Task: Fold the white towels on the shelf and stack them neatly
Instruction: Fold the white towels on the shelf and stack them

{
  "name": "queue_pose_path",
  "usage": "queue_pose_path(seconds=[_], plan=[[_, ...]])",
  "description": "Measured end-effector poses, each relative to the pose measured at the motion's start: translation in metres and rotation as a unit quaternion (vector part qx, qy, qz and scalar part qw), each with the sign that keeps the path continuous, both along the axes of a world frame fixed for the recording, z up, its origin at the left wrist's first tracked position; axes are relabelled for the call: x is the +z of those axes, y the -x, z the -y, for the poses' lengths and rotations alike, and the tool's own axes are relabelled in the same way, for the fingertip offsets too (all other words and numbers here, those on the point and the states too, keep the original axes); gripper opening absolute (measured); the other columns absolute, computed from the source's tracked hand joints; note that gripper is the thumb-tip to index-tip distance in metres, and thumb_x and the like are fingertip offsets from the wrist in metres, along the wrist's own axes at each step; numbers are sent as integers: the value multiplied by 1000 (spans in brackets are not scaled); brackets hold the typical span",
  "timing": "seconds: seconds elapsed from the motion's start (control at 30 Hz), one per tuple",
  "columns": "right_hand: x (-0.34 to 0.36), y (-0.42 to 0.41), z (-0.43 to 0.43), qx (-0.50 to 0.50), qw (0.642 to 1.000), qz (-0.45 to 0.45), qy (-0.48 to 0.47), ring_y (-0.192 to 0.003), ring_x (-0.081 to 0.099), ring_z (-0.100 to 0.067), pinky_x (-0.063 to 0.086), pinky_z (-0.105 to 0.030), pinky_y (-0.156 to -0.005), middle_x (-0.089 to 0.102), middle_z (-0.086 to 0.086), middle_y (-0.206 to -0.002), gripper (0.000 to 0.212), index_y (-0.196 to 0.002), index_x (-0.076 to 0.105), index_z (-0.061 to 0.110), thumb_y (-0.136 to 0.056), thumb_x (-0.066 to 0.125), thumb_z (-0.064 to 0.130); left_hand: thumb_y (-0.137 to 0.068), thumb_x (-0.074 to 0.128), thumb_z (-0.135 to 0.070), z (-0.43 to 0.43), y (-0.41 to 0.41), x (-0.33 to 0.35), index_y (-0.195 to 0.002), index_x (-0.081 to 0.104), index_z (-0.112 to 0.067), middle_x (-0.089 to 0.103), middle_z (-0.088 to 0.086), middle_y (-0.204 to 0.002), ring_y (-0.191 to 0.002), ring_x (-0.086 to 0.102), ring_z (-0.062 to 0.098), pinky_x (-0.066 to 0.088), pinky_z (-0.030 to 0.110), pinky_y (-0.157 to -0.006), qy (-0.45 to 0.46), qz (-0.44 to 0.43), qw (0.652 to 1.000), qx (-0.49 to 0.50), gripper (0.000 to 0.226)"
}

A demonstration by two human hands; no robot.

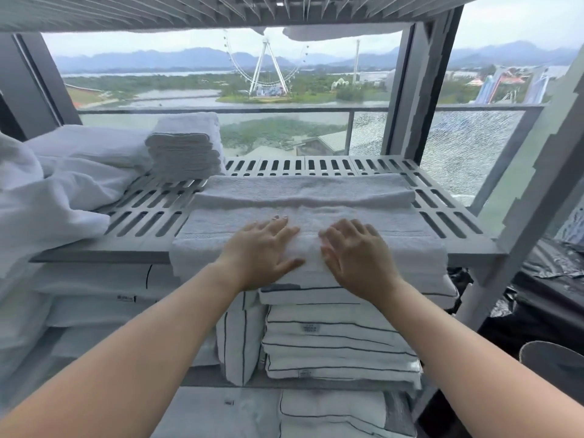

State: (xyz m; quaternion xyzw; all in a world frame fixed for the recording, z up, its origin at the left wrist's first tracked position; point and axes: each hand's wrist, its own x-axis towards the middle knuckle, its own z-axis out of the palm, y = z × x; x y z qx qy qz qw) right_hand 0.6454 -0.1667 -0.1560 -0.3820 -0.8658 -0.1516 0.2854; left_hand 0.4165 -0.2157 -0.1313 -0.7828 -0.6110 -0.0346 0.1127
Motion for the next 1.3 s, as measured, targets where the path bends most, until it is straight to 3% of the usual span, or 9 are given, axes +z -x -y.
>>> queue_pose_path(seconds=[0.17, 0.27, 0.4, 0.67, 0.77, 0.87, 0.93, 1.13, 1.3], plan=[[-24, -6, 20, -62, 995, 84, 3, -136, 39, -36, 30, -54, -110, 42, -11, -148, 89, -153, 32, 21, -80, 61, 63, -76, 61, -77, 18, 4, -26, -151, 37, -18, 43, 17, -149, -131, 47, 37, 40, 55, -105, -124, -63, 990, 4, 98], [-37, 0, 27, -113, 987, 110, 6, -139, 32, -46, 18, -63, -115, 34, -21, -152, 118, -159, 14, 19, -66, 79, 51, -74, 78, -55, 23, 7, -42, -158, 18, -18, 28, 21, -157, -140, 33, 40, 30, 61, -109, -150, -64, 986, 23, 109], [-45, 14, 30, -163, 982, 84, -50, -134, 36, -49, 17, -66, -114, 39, -24, -148, 89, -159, 17, 18, -82, 63, 19, -83, 64, -23, 28, 7, -49, -160, 0, -19, 18, 22, -161, -146, 21, 43, 19, 64, -112, -160, -55, 985, 31, 99], [-38, 10, 37, -134, 990, 30, -38, -134, 42, -40, 24, -60, -115, 48, -15, -143, 64, -141, 49, 15, -77, 46, 20, -85, 43, -11, 41, 8, -47, -148, 42, -8, 49, 18, -144, -133, 46, 39, 34, 63, -106, -192, -38, 981, -1, 63], [-26, 0, 46, -113, 991, -9, -64, -119, 59, -34, 46, -51, -102, 63, -10, -128, 39, -122, 61, 13, -87, 46, 21, -84, 54, -2, 48, 17, -30, -123, 66, -14, 68, 9, -121, -108, 67, 30, 57, 50, -81, -241, -22, 969, -44, 43], [-2, -8, 51, -151, 985, -32, -73, -84, 67, -30, 52, -38, -68, 68, -6, -96, 17, -103, 65, 13, -86, 61, 10, -76, 60, 4, 54, 26, 2, -89, 67, -18, 66, -3, -78, -61, 64, 19, 44, 27, -41, -240, -17, 971, -13, 27], [20, -9, 52, -191, 978, -38, -69, -78, 65, -28, 48, -34, -64, 67, -5, -89, 10, -98, 65, 13, -89, 63, 11, -81, 58, 1, 55, 32, 29, -89, 62, -19, 62, -5, -73, -57, 60, 18, 34, 25, -42, -216, -38, 975, 46, 22], [80, -1, 28, -316, 947, -18, -56, -71, 62, -26, 40, -33, -65, 66, -7, -82, 12, -86, 62, 12, -88, 52, 7, -85, 49, 0, 20, 51, 96, -97, 63, -18, 64, 4, -90, -80, 63, 28, 40, 34, -60, -154, -60, 975, 149, 26], [104, 23, -24, -361, 931, -24, -48, -84, 61, -32, 44, -43, -81, 64, -15, -88, 16, -88, 66, 5, -85, 50, 4, -85, 49, -2, -40, 56, 119, -102, 64, -19, 66, 9, -103, -97, 64, 31, 42, 36, -69, -78, -91, 969, 217, 29]])
